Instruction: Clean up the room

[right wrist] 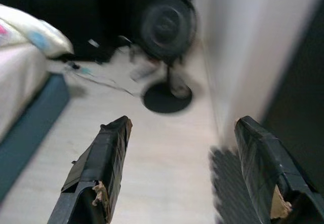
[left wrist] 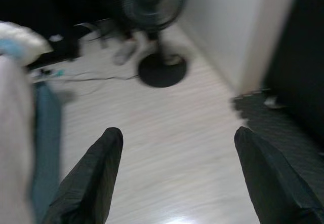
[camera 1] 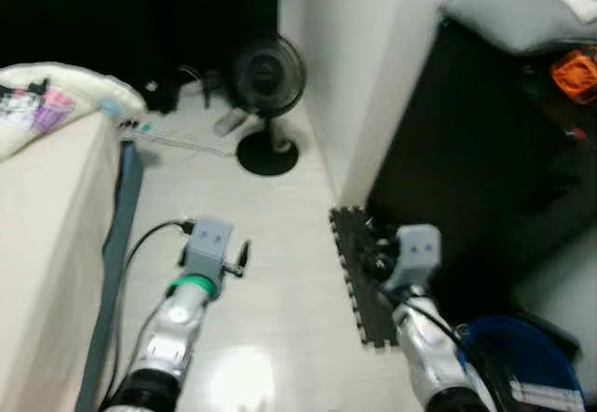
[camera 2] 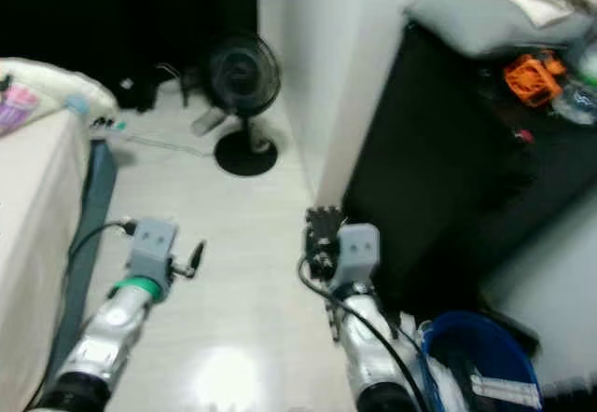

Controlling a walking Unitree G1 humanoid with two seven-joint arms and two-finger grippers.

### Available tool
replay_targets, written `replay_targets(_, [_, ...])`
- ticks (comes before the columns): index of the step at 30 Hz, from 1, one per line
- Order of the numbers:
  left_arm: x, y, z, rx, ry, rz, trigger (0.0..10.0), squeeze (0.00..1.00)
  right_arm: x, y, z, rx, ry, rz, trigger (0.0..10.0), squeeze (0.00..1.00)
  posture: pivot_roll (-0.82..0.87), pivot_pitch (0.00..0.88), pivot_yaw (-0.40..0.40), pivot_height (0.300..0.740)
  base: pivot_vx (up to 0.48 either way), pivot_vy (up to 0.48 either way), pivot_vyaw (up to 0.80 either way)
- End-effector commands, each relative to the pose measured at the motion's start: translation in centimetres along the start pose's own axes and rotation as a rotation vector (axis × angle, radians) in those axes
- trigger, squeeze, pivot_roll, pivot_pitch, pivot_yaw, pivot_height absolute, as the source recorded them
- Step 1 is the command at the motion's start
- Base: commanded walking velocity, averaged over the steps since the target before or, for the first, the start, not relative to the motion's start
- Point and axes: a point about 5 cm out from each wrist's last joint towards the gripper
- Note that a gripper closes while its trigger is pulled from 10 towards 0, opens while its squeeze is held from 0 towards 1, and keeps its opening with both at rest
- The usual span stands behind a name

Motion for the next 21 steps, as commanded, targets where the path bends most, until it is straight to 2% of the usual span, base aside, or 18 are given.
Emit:
replay_targets(1, [-0.5,0.0,-1.5,0.009,0.052,-0.002,10.0,0.00,-0.6,0.5,-1.2,0.015,0.047,0.012,10.0,0.00,0.04,0.035,0.014,0.711,0.454,0.000,0.00])
replay_targets(3, [-0.6,0.0,-1.6,0.011,0.056,-0.003,10.0,0.00,-0.6,0.5,-1.3,0.015,0.053,0.013,10.0,0.00,0.04,0.035,0.014,0.711,0.454,0.000,0.00])
replay_targets(11, [-1.4,-0.5,-4.4,0.056,0.165,-0.015,10.0,0.00,-1.2,-0.3,-2.1,-0.003,0.107,-0.010,10.0,0.00,0.04,0.037,0.006,0.711,0.449,0.000,0.00])
replay_targets(21, [-1.4,-0.7,-4.1,0.043,0.144,-0.014,10.0,0.00,-1.7,-1.3,-2.2,0.003,0.109,-0.050,10.0,0.00,0.04,0.041,0.006,0.711,0.424,0.000,0.00])
Point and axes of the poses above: a point about 5 cm out from each wrist's last joint towards the gripper, its own x axis pointing out of the wrist towards the gripper, its own z axis along the axis of the wrist's last joint, y = z × x, and after that the axes turned 13 degrees about x, right-handed
